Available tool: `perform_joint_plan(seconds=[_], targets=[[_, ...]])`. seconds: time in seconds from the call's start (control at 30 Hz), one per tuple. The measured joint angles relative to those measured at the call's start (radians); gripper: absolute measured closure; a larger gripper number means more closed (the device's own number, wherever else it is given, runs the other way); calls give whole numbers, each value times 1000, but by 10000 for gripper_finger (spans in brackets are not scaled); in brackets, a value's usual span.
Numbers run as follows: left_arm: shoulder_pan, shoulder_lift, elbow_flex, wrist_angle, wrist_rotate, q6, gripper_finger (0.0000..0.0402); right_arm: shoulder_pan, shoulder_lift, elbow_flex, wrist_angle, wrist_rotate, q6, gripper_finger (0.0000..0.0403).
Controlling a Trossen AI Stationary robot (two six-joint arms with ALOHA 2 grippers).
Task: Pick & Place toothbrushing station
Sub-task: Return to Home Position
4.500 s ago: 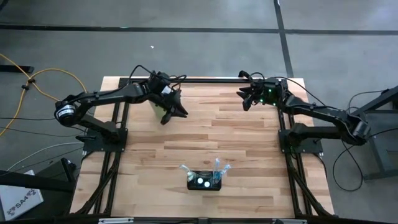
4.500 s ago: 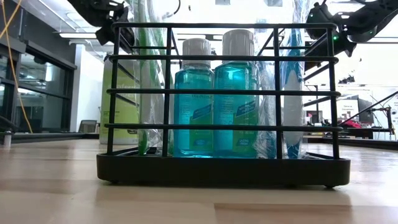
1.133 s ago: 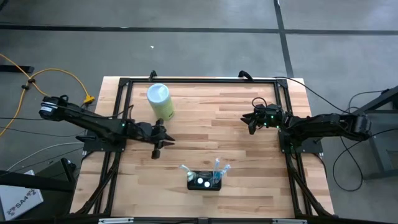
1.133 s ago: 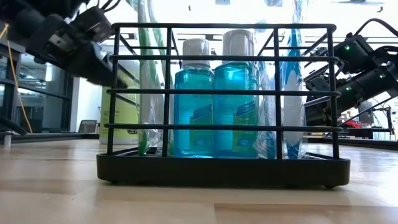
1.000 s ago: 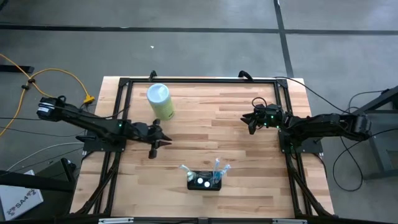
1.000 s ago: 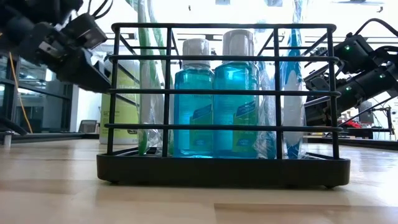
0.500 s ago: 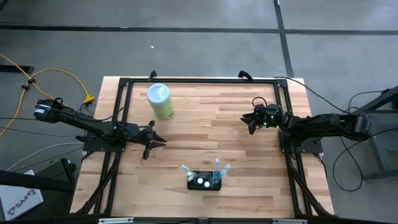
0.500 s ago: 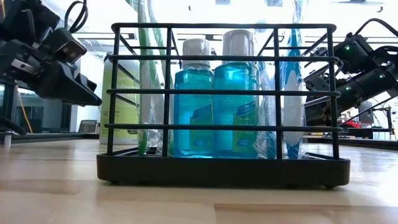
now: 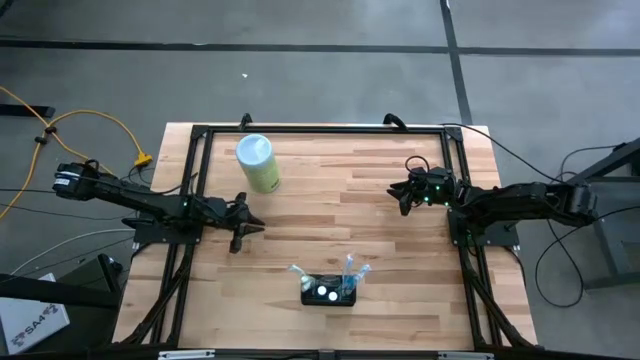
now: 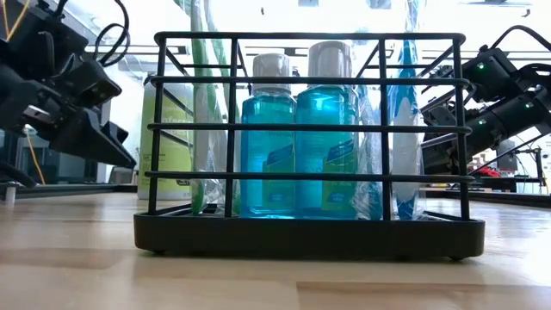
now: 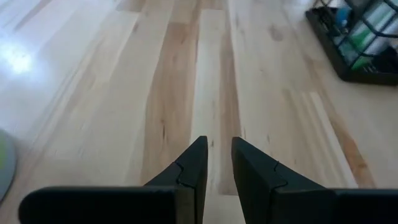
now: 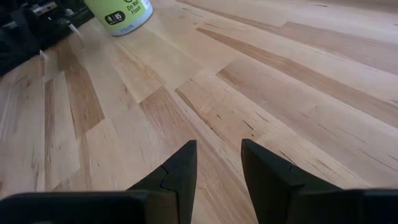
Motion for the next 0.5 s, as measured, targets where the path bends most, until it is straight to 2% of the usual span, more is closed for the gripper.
perform_joint_plan(seconds=[0.1, 0.23, 0.5], targets=[[12, -11, -16, 5, 15, -30, 334, 0, 1, 0, 11, 0, -1, 286], [18, -68, -21, 5, 88, -24, 334, 0, 1, 0, 89, -7, -3, 286], [18, -239, -23, -120, 111, -17, 334, 0, -13, 1, 225, -147, -11, 286]])
